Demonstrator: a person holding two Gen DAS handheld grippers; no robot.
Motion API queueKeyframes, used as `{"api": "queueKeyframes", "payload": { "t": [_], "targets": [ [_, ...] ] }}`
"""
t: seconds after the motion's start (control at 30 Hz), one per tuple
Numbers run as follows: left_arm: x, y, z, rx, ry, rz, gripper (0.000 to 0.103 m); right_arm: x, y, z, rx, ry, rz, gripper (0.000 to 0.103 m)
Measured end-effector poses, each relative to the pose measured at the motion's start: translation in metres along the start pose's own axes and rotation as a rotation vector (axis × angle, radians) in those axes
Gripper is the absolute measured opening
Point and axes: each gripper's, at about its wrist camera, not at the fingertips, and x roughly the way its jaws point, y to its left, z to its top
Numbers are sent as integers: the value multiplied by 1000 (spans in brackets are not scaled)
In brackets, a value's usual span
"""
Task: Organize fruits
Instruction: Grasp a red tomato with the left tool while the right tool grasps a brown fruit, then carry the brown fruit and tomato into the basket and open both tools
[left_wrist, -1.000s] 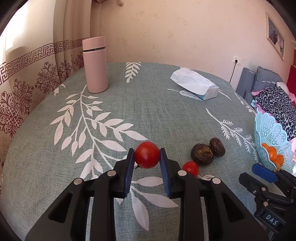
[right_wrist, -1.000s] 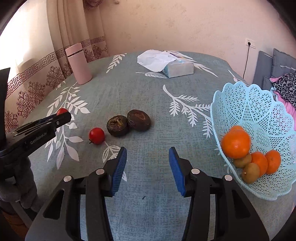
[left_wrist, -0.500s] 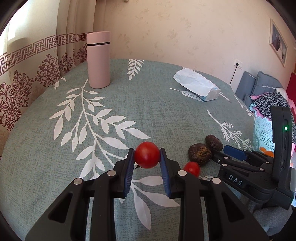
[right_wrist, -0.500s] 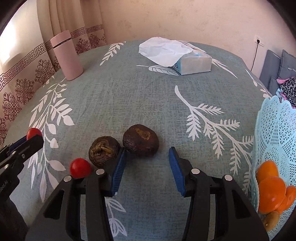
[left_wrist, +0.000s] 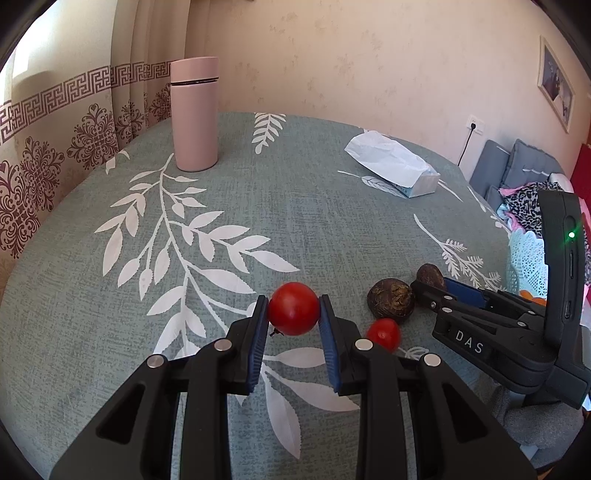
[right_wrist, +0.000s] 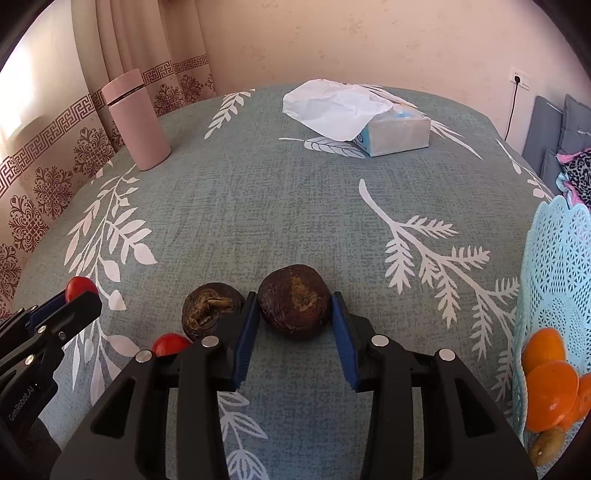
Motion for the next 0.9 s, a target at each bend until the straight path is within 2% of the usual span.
{"api": "queueKeyframes", "payload": {
  "t": [0.43, 0.67, 0.9],
  "targets": [
    [-2, -4, -2, 11, -6, -3, 27, -69, -30, -14, 93, -114, -43, 40],
    [-4, -8, -3, 21, -11, -4, 27, -101, -65, -24, 164, -163, -115, 40],
    [-4, -11, -5, 32, -12, -4, 27, -117, -108, -36, 262, -166, -209, 40]
  ]
}}
